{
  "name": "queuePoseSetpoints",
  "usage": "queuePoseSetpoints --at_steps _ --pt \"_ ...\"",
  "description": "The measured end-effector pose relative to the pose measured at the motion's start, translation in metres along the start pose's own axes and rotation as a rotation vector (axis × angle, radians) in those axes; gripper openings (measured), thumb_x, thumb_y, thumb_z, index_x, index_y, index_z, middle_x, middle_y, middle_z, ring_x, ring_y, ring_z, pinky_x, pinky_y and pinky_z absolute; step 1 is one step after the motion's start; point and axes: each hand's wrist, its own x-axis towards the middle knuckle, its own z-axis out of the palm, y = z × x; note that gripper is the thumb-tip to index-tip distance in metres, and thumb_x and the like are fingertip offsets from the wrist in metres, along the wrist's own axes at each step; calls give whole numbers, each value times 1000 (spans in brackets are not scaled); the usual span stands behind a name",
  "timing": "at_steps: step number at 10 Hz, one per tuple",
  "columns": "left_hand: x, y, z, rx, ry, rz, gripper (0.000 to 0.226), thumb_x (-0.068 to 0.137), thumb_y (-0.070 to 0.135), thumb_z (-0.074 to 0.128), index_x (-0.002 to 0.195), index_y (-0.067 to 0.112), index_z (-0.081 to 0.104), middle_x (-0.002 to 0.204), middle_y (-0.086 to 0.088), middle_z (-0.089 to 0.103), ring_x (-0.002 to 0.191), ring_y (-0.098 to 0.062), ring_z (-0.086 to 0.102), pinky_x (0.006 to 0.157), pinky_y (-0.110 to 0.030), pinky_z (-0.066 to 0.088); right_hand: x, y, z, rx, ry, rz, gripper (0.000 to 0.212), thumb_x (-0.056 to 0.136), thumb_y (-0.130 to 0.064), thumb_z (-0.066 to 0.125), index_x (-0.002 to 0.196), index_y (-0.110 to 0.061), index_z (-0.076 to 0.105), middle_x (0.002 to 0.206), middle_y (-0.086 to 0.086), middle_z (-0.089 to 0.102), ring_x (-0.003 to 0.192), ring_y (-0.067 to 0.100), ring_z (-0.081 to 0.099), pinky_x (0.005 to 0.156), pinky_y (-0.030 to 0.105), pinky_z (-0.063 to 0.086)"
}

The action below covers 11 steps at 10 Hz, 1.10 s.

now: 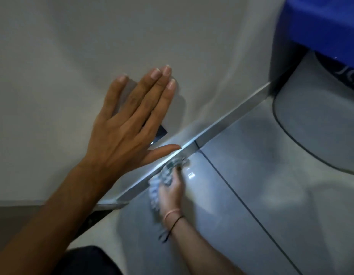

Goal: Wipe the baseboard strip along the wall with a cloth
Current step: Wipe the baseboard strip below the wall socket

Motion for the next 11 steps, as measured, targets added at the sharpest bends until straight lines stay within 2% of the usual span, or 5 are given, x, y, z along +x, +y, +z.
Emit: queuePoseSetpoints --at_steps 1,2,5,8,11 --pt "38 11 -12 -191 -8 -5 97 100 64 60 161 -6 36 163 -26 46 154 -37 39 135 -44 13 40 -105 -56 153 216 -212 64 94 25 41 152 2 49 88 3 64 61 -6 68 62 11 59" --pt "84 19 -36 -442 -40 -63 77 100 48 61 152 -8 49 150 -28 61 141 -41 57 120 -47 40 32 -210 -101 294 137 -235 41 95 22 46 130 12 64 99 18 65 83 32 63 80 54 57" --pt "225 28 -112 -2074 -985 -1500 36 97 31 75 127 10 75 114 -15 82 100 -26 78 93 -40 64 -129 -413 -165 84 -234 59 43 63 -29 92 100 -8 85 101 15 86 91 26 84 73 29 67" --pt "343 52 -94 -1991 -819 -1635 41 81 -3 90 113 11 70 108 -17 78 69 -14 74 49 -21 61 -86 -551 -261 -706 92 80 27 93 3 70 92 -23 65 81 15 74 78 31 70 88 53 62" --pt "398 95 -94 -1245 -1121 -1189 37 99 9 72 134 3 64 130 -15 71 120 -31 67 101 -40 58 -8 -571 -313 -1100 -151 419 60 108 -20 53 163 -10 32 112 19 66 77 23 59 72 41 54"
